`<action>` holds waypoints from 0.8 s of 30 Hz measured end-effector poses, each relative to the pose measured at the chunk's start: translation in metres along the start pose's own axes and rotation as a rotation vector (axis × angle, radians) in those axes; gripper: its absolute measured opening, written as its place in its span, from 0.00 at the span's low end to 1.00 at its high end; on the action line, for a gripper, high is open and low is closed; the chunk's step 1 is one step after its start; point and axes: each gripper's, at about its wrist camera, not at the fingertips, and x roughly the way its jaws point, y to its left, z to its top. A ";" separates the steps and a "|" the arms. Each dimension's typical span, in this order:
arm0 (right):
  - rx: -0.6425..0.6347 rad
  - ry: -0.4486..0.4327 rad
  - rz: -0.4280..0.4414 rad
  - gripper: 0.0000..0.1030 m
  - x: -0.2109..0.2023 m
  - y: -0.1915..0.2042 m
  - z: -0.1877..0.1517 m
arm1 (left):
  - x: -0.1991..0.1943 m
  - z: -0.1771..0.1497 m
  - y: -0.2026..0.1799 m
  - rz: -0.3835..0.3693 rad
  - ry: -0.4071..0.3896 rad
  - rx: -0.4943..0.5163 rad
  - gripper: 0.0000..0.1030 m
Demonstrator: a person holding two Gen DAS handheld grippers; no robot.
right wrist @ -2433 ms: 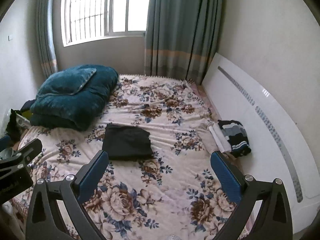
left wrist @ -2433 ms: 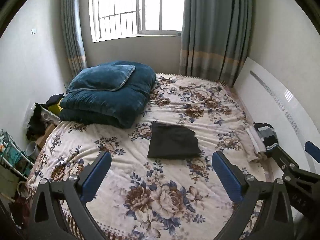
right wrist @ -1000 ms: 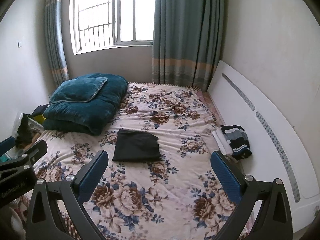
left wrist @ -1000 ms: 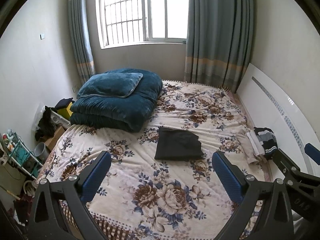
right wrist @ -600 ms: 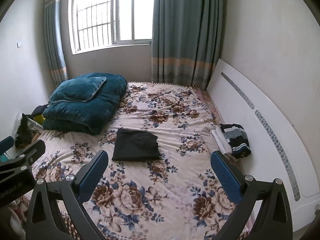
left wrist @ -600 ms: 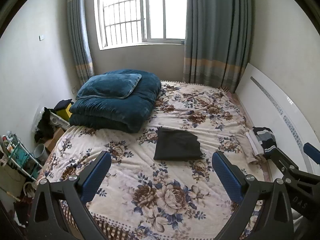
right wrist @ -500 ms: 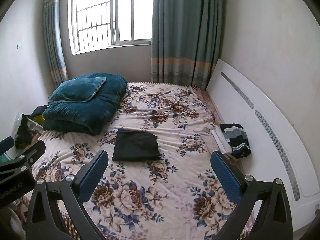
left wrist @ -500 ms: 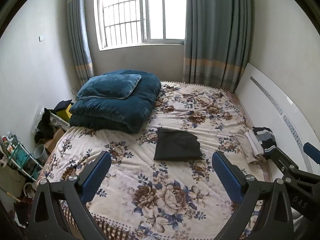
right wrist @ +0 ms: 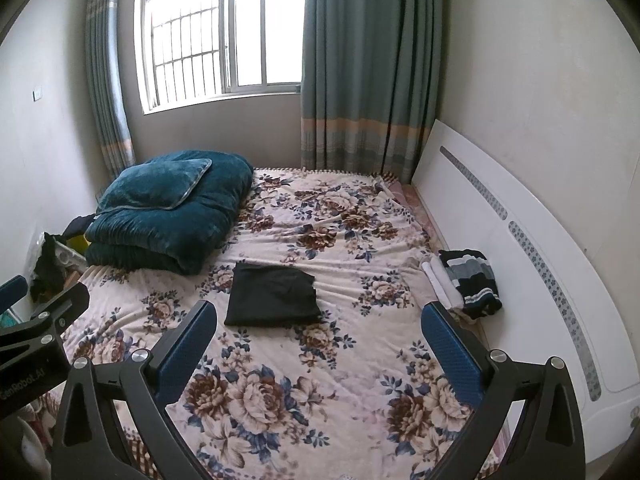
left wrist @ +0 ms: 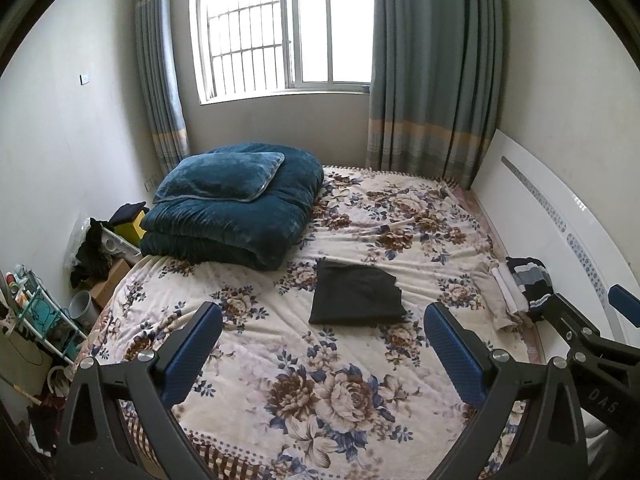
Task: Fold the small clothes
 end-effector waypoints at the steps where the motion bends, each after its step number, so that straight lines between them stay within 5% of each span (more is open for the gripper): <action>1: 0.000 0.000 0.000 1.00 0.000 0.000 0.000 | 0.000 -0.002 0.000 0.000 0.000 0.000 1.00; 24: 0.006 -0.001 -0.003 1.00 -0.001 -0.001 -0.001 | -0.001 0.004 -0.001 0.004 -0.007 0.000 1.00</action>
